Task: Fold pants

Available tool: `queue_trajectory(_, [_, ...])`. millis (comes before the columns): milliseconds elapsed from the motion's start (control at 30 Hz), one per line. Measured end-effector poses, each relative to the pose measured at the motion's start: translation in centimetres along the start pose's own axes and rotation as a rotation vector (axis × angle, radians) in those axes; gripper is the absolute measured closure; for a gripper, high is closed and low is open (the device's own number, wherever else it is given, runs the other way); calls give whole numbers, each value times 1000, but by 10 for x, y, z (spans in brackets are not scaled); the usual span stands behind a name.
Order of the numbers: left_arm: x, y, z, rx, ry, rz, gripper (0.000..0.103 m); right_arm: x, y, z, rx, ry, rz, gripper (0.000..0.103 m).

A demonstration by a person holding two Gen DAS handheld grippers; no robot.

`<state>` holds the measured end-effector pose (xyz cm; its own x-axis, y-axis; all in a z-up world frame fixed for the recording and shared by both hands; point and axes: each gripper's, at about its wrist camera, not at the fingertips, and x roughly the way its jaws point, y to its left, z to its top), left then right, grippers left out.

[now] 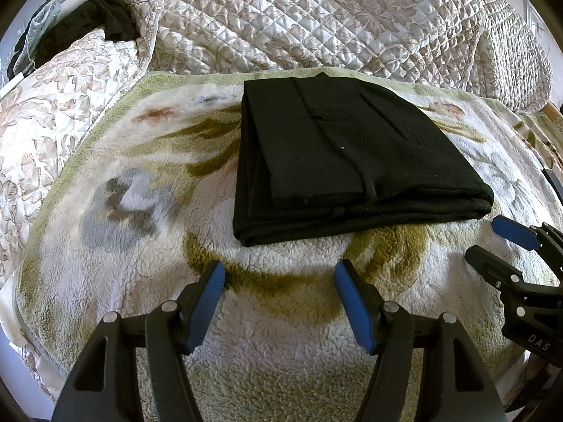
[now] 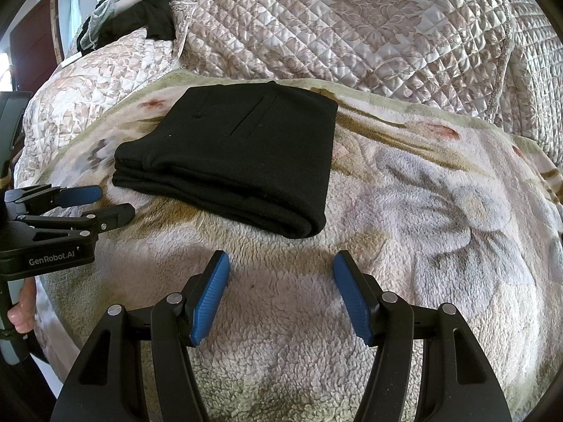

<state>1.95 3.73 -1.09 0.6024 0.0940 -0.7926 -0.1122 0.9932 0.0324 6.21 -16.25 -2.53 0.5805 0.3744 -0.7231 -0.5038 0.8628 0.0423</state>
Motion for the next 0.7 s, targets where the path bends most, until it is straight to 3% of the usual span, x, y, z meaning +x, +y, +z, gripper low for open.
queue_trajectory(700, [0,1,0,1,0,-1,35,1,3,-4,1,-21,-19,39])
